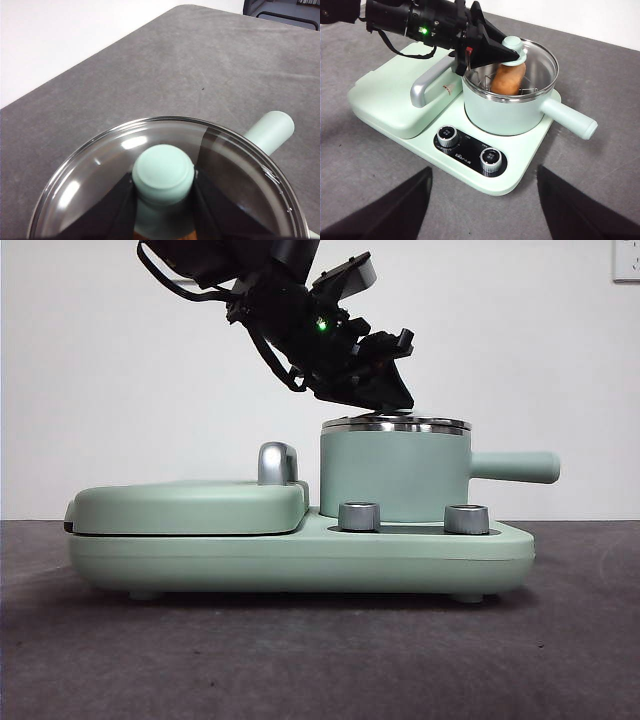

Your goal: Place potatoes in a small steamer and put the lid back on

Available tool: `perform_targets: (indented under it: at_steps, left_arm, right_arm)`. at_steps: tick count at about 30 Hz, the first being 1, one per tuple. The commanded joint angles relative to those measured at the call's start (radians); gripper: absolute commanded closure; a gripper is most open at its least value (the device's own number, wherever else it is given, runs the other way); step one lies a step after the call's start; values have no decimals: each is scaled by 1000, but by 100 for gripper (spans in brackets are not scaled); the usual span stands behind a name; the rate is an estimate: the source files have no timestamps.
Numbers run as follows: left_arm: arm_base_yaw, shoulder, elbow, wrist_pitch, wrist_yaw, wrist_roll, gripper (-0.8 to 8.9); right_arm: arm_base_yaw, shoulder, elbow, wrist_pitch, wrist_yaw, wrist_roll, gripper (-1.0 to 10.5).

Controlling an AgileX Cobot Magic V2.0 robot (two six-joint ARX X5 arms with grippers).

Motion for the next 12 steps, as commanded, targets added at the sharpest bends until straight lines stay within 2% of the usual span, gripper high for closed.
perform_targets:
  at_steps: [1, 3, 6, 12]
  left_arm:
    - [-9, 37, 18, -26, 3, 3, 798]
    - [-8, 33, 18, -33, 3, 3, 747]
    - [-8, 18, 18, -47, 3, 5, 620]
    - [0, -35, 18, -50, 5, 3, 588]
  right_arm:
    - [6, 3, 7, 6, 2, 8, 619]
    - [6, 3, 7, 6, 2, 8, 619]
    - [6, 3, 7, 6, 3, 8, 619]
    - [6, 3, 7, 6, 3, 8, 619]
